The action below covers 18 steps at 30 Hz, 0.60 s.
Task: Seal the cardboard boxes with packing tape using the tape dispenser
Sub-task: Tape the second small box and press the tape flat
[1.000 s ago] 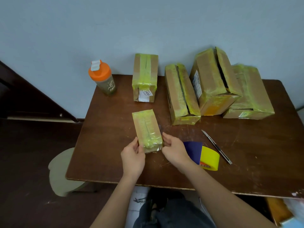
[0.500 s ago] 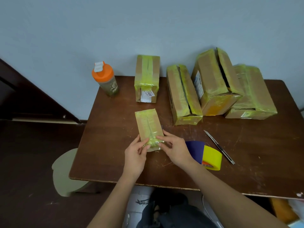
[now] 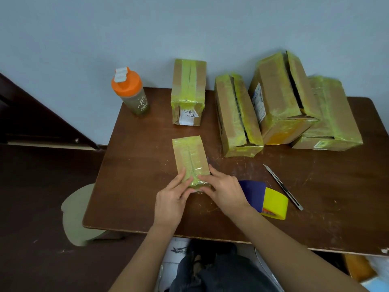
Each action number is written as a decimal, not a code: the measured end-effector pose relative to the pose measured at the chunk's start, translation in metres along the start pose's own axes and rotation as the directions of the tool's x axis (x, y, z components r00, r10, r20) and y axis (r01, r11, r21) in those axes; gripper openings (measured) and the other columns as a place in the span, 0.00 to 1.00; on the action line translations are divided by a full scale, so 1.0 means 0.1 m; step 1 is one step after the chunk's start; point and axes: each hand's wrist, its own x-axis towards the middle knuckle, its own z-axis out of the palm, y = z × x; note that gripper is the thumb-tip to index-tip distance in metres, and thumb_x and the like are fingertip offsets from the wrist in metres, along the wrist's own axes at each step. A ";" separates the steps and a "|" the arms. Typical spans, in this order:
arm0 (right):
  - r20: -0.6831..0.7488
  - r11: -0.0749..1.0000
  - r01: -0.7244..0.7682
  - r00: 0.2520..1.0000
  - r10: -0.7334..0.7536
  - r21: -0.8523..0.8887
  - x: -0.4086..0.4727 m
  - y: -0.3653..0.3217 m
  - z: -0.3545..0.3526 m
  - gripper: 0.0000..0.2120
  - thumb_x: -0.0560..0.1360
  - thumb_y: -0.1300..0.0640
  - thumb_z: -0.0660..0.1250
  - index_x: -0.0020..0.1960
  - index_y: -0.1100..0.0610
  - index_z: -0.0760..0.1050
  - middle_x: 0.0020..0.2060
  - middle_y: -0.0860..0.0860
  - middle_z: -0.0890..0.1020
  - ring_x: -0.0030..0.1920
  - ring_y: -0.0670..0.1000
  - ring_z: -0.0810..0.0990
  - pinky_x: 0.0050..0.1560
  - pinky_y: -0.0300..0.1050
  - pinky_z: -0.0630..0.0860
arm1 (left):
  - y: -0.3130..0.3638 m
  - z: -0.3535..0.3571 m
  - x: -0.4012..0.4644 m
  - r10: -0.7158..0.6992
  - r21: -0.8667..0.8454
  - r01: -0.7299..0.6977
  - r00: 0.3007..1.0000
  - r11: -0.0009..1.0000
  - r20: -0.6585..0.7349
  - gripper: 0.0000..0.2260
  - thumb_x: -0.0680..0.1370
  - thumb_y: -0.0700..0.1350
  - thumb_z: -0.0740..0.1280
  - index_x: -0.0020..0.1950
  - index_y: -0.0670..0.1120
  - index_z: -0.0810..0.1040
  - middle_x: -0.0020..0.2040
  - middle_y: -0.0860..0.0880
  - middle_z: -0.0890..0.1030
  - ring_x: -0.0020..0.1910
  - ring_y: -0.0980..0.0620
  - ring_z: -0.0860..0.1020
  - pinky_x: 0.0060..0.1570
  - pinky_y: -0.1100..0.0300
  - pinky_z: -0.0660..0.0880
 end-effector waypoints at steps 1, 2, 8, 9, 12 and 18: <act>-0.004 1.000 0.008 1.000 -0.008 -0.020 0.00 0.01 0.01 0.15 0.69 0.57 0.78 0.55 0.56 0.83 0.61 0.61 0.80 0.43 0.60 0.85 0.39 0.55 0.83 | -0.01 0.01 0.01 0.025 0.025 -0.025 1.000 0.999 -0.006 0.14 0.70 0.45 0.74 0.55 0.44 0.84 0.62 0.48 0.78 0.50 0.52 0.83 0.51 0.63 0.77; -0.008 0.999 0.018 1.000 -0.018 -0.045 0.01 0.01 0.02 0.14 0.69 0.56 0.78 0.54 0.56 0.83 0.59 0.62 0.81 0.40 0.61 0.85 0.35 0.55 0.83 | -0.02 0.02 0.01 0.056 0.050 -0.055 0.998 0.997 -0.013 0.14 0.71 0.47 0.72 0.54 0.43 0.84 0.61 0.46 0.80 0.49 0.51 0.83 0.48 0.62 0.78; -0.051 0.982 0.083 0.994 -0.093 -0.171 0.02 -0.02 0.04 0.19 0.77 0.47 0.59 0.48 0.59 0.83 0.57 0.66 0.81 0.30 0.61 0.83 0.24 0.52 0.80 | -0.12 0.11 -0.02 0.138 0.123 -0.132 0.989 0.984 -0.048 0.10 0.73 0.43 0.72 0.52 0.40 0.85 0.57 0.41 0.82 0.46 0.46 0.84 0.41 0.54 0.82; -0.060 0.982 0.073 0.995 -0.085 -0.174 0.03 -0.04 0.04 0.18 0.77 0.48 0.59 0.46 0.58 0.82 0.55 0.66 0.81 0.28 0.60 0.82 0.23 0.50 0.79 | -0.11 0.12 -0.03 0.133 0.115 -0.126 0.989 0.985 -0.059 0.09 0.72 0.39 0.74 0.51 0.39 0.85 0.57 0.41 0.82 0.46 0.46 0.84 0.42 0.54 0.82; -0.022 0.986 0.031 0.999 -0.035 -0.163 0.03 -0.08 0.06 0.04 0.73 0.57 0.72 0.43 0.58 0.81 0.55 0.67 0.81 0.25 0.59 0.81 0.21 0.49 0.77 | -0.05 0.15 -0.02 0.104 0.084 -0.098 0.992 0.992 -0.076 0.12 0.67 0.32 0.76 0.50 0.38 0.85 0.55 0.40 0.82 0.46 0.46 0.84 0.45 0.54 0.82; 0.037 0.995 0.006 0.999 -0.002 -0.104 -0.01 -0.06 0.03 0.10 0.73 0.56 0.74 0.51 0.60 0.82 0.59 0.66 0.79 0.37 0.64 0.84 0.33 0.57 0.82 | -0.14 0.05 -0.05 0.098 0.013 -0.098 0.995 0.995 -0.002 0.14 0.76 0.48 0.67 0.56 0.42 0.83 0.61 0.46 0.80 0.54 0.49 0.82 0.52 0.56 0.80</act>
